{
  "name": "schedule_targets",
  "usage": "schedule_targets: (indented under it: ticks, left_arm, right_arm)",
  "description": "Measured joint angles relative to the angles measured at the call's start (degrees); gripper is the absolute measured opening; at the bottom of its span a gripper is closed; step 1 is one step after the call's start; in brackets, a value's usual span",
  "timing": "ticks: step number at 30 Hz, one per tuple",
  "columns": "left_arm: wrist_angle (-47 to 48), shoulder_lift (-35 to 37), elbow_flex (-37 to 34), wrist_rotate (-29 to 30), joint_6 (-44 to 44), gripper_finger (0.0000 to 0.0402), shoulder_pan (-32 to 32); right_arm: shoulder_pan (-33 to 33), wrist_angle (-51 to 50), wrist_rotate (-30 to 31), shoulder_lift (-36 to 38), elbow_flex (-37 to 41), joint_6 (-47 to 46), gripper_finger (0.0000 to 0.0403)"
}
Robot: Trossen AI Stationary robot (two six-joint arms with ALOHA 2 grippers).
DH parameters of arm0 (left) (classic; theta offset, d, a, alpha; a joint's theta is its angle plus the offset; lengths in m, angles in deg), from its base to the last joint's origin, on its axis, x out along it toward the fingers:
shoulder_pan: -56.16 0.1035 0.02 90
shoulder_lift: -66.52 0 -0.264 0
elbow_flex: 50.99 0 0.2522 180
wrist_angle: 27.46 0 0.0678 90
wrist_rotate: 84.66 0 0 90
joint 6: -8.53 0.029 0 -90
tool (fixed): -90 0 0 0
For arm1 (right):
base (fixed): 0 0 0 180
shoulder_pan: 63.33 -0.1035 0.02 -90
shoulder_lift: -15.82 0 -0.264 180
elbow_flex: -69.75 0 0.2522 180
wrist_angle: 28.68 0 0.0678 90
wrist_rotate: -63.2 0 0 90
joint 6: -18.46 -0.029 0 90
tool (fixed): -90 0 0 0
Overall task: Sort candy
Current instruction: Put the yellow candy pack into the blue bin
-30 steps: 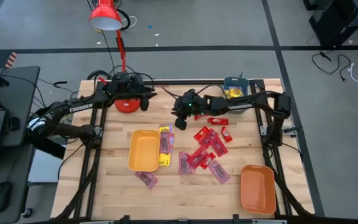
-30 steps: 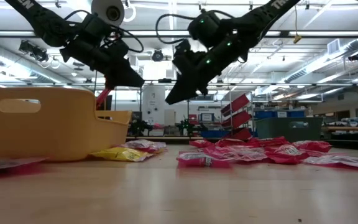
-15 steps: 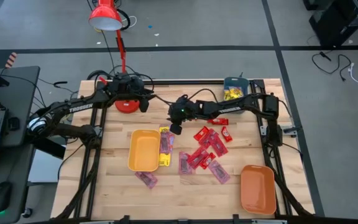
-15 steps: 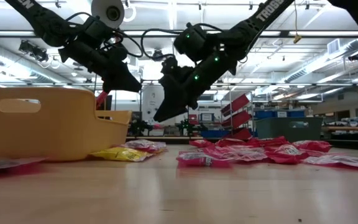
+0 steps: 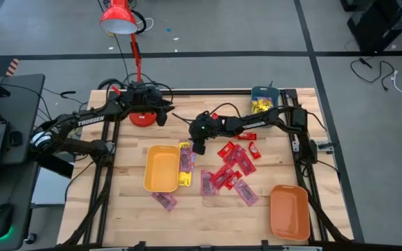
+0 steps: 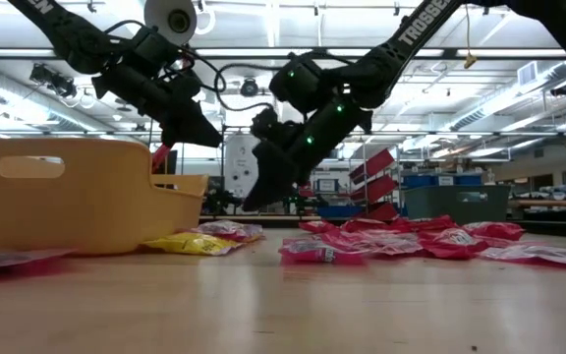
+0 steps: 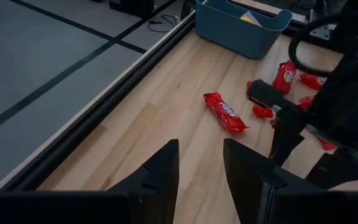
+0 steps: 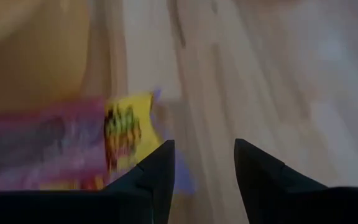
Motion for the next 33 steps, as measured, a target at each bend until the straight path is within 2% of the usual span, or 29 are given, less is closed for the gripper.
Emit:
schedule_targets:
  ticks: [19,23,29,33]
  left_arm:
    - [-0.04,0.0,0.0,0.97,0.03,0.0129,-0.23]
    - [-0.04,0.0,0.0,1.01,0.01,0.0129,-0.23]
    - [-0.02,0.0,0.0,1.1,0.01,0.0129,-0.25]
    - [-0.02,0.0,0.0,1.22,0.01,0.0129,-0.25]
  right_arm:
    - [0.07,-1.32,-1.53,-3.41,-0.07,-0.06,0.0142]
    - [0.13,-1.38,-1.46,-3.41,-0.07,0.27,0.0107]
    - [0.15,-1.19,-1.2,-3.47,-0.07,0.0,0.0018]
    - [0.13,-0.78,-1.04,-3.51,-0.02,-0.48,0.0008]
